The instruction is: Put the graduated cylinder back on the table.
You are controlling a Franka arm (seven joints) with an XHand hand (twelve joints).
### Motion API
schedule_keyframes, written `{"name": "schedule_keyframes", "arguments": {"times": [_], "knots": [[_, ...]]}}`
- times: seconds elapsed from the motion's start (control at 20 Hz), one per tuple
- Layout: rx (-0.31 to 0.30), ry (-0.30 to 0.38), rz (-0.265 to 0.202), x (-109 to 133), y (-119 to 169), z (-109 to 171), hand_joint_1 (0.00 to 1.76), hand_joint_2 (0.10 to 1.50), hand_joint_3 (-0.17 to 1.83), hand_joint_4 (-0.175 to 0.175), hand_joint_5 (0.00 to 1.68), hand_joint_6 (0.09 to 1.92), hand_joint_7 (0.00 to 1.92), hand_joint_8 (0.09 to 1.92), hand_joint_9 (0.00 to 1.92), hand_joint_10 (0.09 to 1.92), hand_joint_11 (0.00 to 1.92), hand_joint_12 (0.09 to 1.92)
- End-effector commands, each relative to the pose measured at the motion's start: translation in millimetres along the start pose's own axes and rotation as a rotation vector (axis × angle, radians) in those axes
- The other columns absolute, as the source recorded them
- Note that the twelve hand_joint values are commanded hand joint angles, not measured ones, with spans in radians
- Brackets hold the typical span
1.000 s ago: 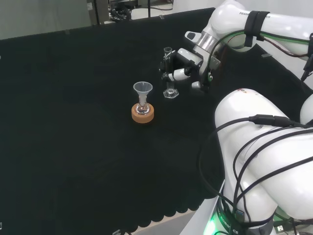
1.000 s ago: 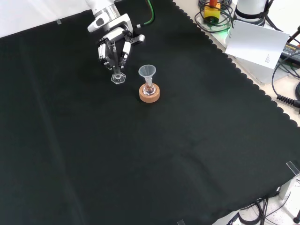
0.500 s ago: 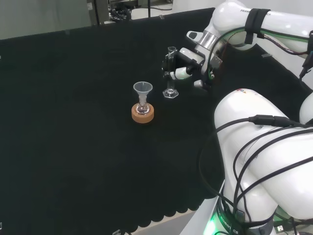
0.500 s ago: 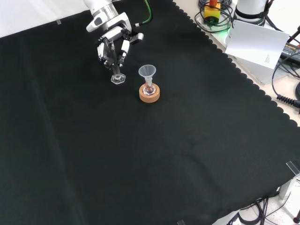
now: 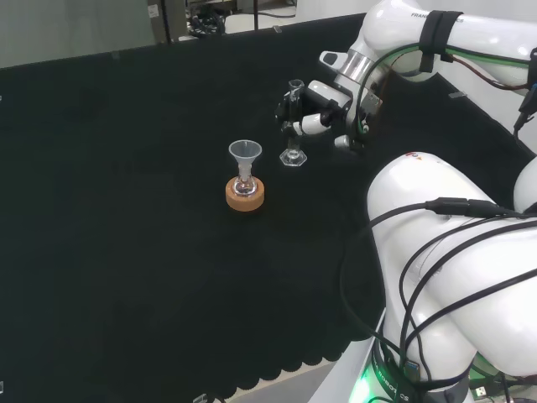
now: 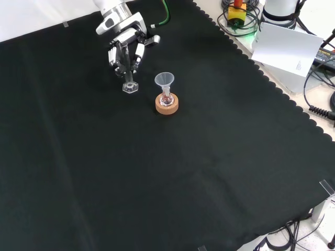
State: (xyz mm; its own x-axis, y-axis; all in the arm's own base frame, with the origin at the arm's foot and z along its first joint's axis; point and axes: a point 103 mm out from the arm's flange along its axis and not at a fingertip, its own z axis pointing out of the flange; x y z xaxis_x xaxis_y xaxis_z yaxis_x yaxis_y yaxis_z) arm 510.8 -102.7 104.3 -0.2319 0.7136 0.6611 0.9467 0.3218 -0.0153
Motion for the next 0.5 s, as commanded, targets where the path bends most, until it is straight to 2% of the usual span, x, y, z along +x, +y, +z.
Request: {"name": "schedule_keyframes", "arguments": {"times": [0.05,0.25,0.5], "knots": [[0.005,0.019,0.015,-1.9,0.6,-1.3,1.16,1.12,-0.17,-0.096,0.82,0.68,0.88,0.56,1.18,0.15,0.93,1.0],[-0.002,0.045,0.015,-4.6,0.5,-5.1,1.12,1.11,-0.17,-0.094,0.78,0.67,0.84,0.56,1.16,0.14,0.87,1.04],[0.0,0.036,0.011,-5.3,0.3,-5.3,1.06,1.07,-0.17,-0.094,0.73,0.66,0.79,0.59,1.12,0.13,0.8,1.09]]}}
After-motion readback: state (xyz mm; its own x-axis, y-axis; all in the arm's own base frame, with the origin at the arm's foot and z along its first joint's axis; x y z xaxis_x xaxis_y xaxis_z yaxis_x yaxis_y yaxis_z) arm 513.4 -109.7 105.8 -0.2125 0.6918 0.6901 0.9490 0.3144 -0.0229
